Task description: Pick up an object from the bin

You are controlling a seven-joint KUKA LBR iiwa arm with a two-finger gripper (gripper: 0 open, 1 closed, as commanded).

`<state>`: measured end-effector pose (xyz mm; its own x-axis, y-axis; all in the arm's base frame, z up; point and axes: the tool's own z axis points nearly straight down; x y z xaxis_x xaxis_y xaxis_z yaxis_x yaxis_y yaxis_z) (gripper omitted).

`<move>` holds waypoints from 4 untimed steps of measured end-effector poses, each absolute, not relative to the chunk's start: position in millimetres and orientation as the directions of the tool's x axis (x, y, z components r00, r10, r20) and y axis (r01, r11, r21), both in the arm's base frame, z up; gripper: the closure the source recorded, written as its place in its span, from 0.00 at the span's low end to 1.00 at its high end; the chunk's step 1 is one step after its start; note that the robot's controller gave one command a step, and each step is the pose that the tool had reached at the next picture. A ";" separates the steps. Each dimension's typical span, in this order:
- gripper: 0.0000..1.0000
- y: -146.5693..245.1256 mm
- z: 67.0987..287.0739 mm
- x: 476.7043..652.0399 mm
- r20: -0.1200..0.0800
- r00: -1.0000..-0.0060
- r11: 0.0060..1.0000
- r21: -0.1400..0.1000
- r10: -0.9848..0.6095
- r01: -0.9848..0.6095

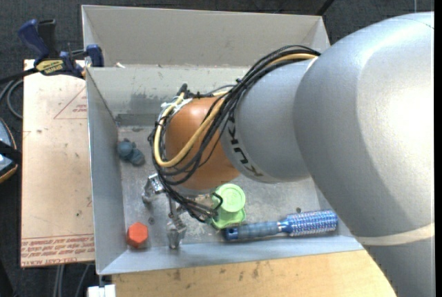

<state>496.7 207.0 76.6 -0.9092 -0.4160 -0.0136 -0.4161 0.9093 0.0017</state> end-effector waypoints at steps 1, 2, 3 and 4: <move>0.00 161.6 77.6 491.0 -0.036 -0.894 0.894 0.000 -0.447 -0.447; 0.00 242.1 129.1 487.6 -0.006 -0.756 0.756 0.001 -0.655 -0.655; 0.00 250.2 82.0 484.0 -0.008 -0.543 0.543 -0.008 -0.840 -0.840; 1.00 252.1 81.4 481.3 -0.007 -0.543 0.543 -0.002 -0.840 -0.840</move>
Offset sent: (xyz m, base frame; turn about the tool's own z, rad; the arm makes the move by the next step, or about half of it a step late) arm -0.0147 -0.0493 -0.0066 -0.0398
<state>481.3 252.1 81.4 -0.5429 -0.8397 -0.0069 -0.8398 0.5430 -0.0017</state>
